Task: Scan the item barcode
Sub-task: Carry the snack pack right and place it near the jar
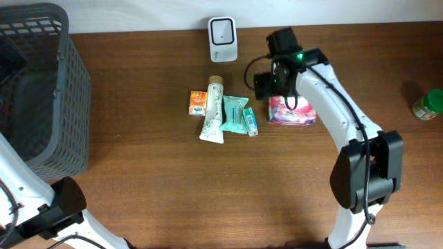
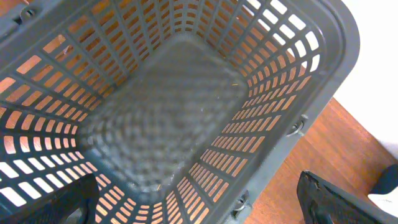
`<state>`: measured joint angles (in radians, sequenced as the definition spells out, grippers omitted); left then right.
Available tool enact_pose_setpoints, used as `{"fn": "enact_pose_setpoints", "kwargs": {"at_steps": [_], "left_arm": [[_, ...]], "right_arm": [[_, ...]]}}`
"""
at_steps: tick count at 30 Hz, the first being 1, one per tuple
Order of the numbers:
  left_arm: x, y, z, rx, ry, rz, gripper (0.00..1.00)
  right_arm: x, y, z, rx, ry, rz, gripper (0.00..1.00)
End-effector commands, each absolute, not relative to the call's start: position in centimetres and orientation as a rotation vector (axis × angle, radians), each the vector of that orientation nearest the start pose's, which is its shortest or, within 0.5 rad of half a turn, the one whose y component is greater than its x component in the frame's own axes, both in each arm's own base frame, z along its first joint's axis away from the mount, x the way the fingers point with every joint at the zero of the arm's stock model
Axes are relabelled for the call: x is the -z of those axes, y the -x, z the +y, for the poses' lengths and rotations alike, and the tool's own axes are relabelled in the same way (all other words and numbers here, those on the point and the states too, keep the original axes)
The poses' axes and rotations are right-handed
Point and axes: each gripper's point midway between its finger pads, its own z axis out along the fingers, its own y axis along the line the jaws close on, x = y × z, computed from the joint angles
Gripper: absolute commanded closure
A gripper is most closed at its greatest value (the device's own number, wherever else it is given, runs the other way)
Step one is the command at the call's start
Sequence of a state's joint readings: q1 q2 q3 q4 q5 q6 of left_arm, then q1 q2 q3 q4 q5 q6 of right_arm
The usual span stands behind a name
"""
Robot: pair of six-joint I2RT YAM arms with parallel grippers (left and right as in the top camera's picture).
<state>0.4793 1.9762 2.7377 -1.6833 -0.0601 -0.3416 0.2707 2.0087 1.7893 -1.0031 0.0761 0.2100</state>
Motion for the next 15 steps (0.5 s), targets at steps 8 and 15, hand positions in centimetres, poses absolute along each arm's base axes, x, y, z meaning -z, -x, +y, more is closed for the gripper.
{"fn": "enact_pose_setpoints", "kwargs": {"at_steps": [8,15], "left_arm": [[-37.6,-35.6,19.8,-0.137,1.026,2.264,0.01],[-37.6,-35.6,19.8,-0.137,1.026,2.264,0.01]], "right_arm": [[-15.2,-44.4,-1.4,-0.382,-0.197,2.842,0.02],[-5.6,-42.2,0.4,-0.910,-0.271,2.716,0.12]]}}
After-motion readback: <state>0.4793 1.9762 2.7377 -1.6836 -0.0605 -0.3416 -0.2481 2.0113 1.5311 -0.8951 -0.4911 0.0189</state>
